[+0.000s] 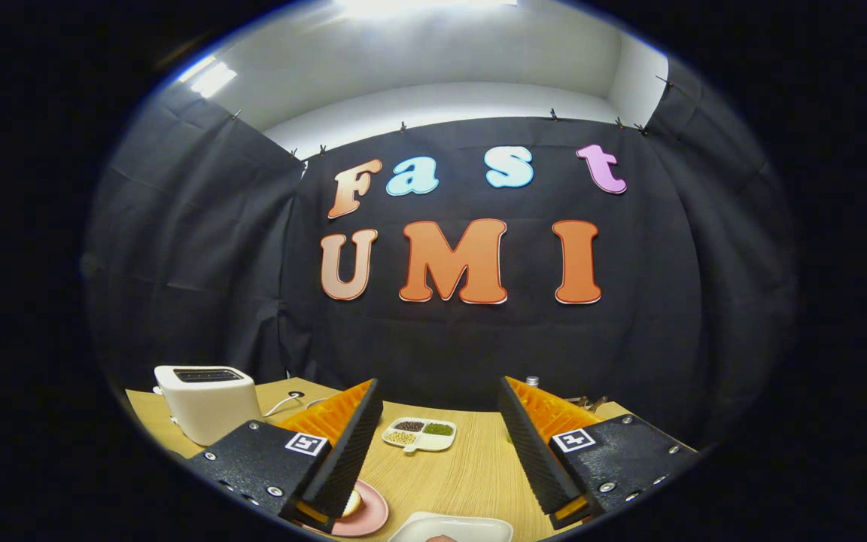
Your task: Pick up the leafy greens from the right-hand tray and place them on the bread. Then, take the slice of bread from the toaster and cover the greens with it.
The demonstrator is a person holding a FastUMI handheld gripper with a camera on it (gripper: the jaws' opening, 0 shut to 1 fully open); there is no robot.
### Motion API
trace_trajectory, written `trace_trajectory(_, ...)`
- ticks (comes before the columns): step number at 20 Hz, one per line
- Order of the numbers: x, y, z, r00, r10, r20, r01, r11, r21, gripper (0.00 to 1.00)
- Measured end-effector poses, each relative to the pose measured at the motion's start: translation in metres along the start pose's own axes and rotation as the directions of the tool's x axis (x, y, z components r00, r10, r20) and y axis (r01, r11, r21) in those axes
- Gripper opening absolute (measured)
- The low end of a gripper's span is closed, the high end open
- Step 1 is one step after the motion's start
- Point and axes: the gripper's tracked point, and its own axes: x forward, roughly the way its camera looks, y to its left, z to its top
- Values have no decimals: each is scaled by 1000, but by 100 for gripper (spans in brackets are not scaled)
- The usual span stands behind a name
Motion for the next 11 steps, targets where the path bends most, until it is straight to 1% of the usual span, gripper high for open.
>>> trace_trajectory(4, 0, 0, 4, 1000, 5, 12, -5, 1000, 5, 93)
trace_trajectory(6, 0, 5, 3, 1000, 29, 10, -29, 999, 17, 93)
trace_trajectory(11, 6, -3, 10, 999, 6, 42, -6, 1000, -1, 94)
